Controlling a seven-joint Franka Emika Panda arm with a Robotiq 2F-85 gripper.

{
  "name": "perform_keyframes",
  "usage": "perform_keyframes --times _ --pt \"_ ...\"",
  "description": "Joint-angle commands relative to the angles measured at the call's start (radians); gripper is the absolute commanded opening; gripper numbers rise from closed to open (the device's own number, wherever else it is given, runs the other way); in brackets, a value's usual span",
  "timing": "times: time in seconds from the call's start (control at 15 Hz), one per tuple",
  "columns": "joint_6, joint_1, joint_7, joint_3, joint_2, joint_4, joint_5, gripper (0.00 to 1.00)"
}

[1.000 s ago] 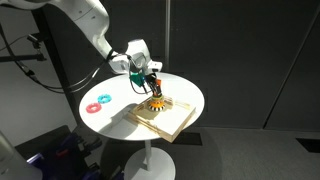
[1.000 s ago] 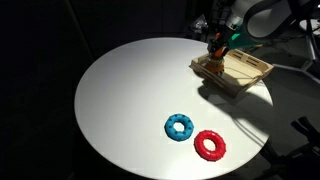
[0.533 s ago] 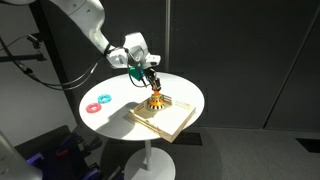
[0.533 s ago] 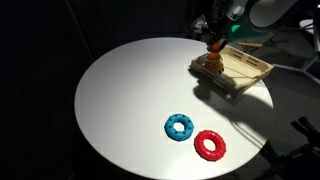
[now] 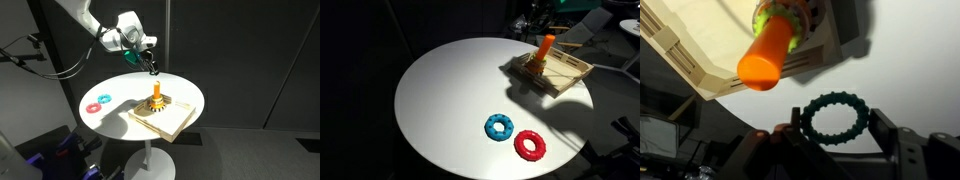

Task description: Pick up the green ring from the ring holder and put it on the table

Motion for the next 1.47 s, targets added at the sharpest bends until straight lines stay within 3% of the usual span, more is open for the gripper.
perform_keyframes --times 0.0,0.67,1.4 --pt "-0.047 -0.035 -0.026 0.068 -0.081 -0.041 0.025 0.44" --pt "-0.055 -0.081 -0.098 0.230 -0.165 -0.234 0.194 0.44" --pt "0.221 -0.029 0.013 0.189 -0.167 -0.459 0.046 0.44"
